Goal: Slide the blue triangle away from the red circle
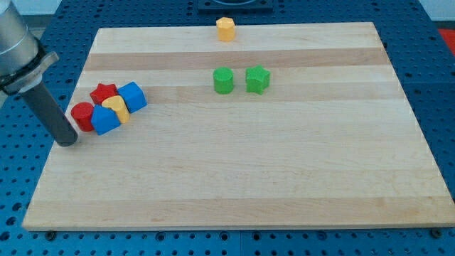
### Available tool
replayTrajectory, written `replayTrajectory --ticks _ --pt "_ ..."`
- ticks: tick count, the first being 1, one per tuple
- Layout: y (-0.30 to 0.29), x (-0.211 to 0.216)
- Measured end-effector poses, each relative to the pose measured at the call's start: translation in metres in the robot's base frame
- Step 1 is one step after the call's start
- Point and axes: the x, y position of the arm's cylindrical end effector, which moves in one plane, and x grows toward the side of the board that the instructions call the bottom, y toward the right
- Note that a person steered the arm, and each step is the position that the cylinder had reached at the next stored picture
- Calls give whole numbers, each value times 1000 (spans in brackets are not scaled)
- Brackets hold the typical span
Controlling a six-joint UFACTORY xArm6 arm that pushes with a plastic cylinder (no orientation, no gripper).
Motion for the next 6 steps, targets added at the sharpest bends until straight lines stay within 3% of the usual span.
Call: replayTrajectory --ticks 6 --pt "49 -25"
